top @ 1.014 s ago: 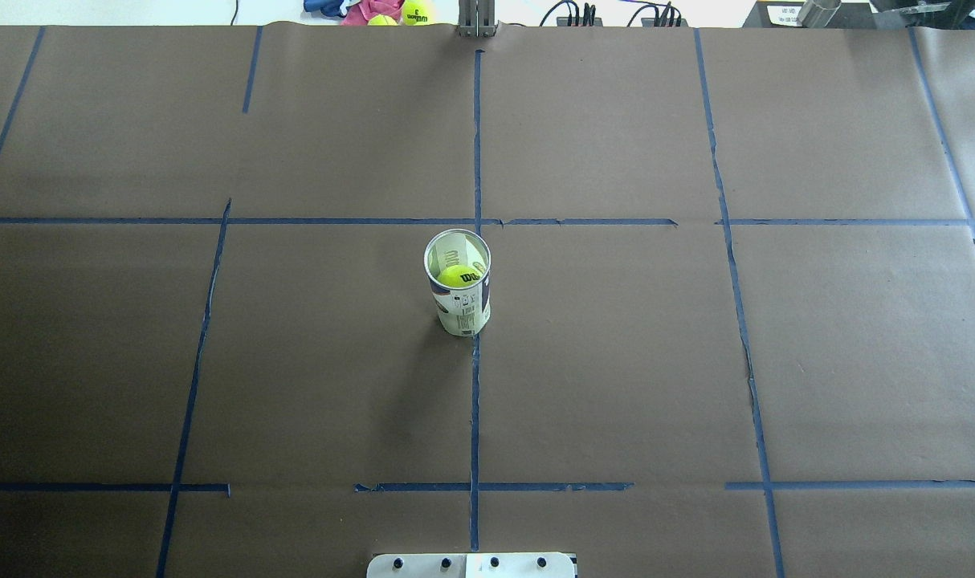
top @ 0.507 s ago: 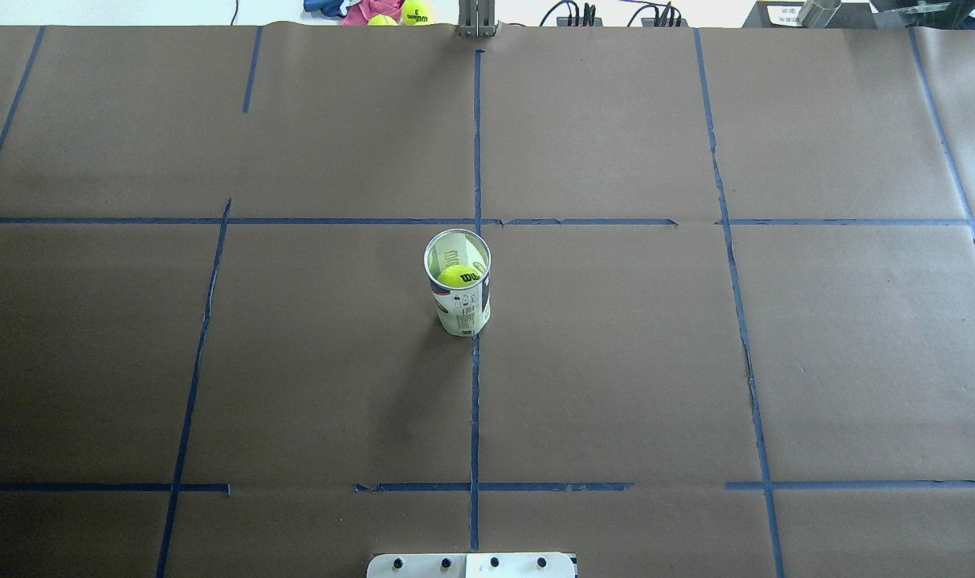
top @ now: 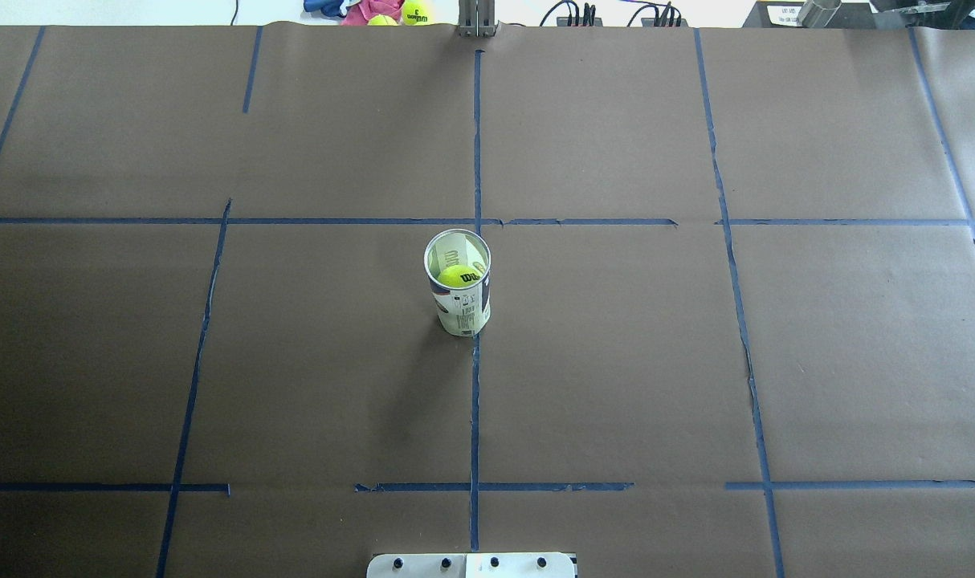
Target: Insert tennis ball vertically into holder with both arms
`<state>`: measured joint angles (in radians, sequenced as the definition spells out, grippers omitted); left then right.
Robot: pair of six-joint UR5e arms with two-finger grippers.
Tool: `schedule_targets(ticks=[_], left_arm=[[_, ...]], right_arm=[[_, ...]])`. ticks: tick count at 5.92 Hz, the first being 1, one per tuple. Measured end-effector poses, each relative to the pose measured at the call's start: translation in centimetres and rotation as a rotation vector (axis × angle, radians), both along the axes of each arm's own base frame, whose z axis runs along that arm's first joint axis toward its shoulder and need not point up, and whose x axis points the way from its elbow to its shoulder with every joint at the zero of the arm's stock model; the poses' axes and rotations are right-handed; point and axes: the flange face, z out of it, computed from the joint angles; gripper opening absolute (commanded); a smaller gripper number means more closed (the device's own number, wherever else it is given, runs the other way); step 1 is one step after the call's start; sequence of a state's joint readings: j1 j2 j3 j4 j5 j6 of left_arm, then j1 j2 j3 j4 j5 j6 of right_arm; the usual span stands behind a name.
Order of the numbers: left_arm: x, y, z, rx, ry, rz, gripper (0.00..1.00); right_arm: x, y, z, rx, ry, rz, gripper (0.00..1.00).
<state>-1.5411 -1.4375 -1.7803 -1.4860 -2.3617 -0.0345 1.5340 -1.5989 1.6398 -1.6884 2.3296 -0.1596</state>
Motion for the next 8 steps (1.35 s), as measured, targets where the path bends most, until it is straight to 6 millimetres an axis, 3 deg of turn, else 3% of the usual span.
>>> schedule_targets(ticks=[8], left_arm=[[0.27,0.5,-0.32,0.024,-0.019,0.026,1.0]], right_arm=[[0.02,0.11,0.04,0.001,0.002,-0.001,1.0]])
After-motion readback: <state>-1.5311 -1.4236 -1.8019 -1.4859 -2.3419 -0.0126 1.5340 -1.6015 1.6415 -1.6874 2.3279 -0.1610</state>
